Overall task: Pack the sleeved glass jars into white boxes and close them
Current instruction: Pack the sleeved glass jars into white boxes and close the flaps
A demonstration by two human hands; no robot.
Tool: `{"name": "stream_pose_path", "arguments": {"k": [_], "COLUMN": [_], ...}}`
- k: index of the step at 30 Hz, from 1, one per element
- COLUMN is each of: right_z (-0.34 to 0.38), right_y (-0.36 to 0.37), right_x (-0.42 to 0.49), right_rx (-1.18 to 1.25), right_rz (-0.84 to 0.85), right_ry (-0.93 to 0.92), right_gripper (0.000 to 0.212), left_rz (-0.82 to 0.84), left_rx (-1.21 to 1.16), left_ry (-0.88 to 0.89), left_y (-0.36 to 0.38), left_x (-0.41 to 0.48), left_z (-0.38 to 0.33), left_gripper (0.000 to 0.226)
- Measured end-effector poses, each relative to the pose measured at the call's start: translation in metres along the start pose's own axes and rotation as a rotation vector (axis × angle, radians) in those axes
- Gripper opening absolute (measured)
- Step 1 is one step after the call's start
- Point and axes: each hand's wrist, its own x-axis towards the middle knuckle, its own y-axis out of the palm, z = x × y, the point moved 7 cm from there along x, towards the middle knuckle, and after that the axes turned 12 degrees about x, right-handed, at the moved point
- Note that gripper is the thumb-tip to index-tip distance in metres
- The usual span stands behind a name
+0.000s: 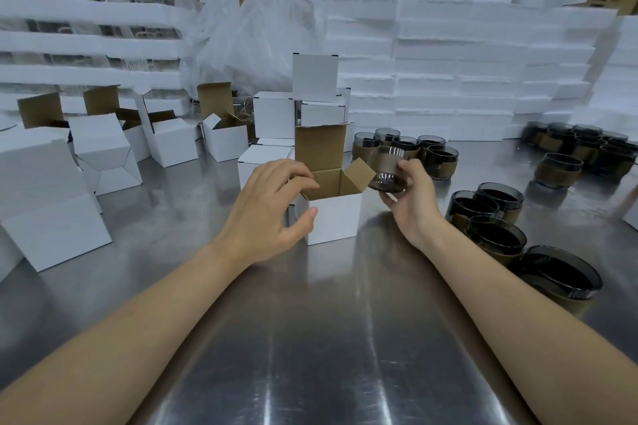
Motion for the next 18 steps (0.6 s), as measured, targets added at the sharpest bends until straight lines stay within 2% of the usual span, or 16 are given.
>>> {"name": "stream_pose_path", "arguments": {"k": [3, 8, 12, 15, 18], "right_z": [-0.008, 0.003, 0.021, 0.039, 0.046], "right_y": [0.011, 0.028, 0.042, 0.056, 0.069], "right_x": [-0.007, -0.018, -0.024, -0.035, -0.049], "right_rx": [0.253, 0.383, 0.345, 0.188, 0.01], "right_rz": [0.086, 0.158, 0.253, 0.351, 0.447], "right_ry": [0.131, 0.088, -0.047, -0.209, -0.348], "right_gripper": [0.023, 0.026, 0.024, 0.033, 0.034], "left_rz": [0.008, -0.024, -0.041, -0.041, -0.052], "left_rx": [0.009, 0.036, 0.034, 0.057, 0.033], "left_ry": [0.007, 0.011, 0.002, -0.02, -0.122], "left_y": [0.004, 0.005, 0.003, 0.001, -0.002], "left_x": [0.0, 0.0, 0.0, 0.001, 0.001], "left_z": [0.001, 0.003, 0.002, 0.0, 0.003], "left_gripper": [0.032, 0.03, 0.03, 0.04, 0.056]}}
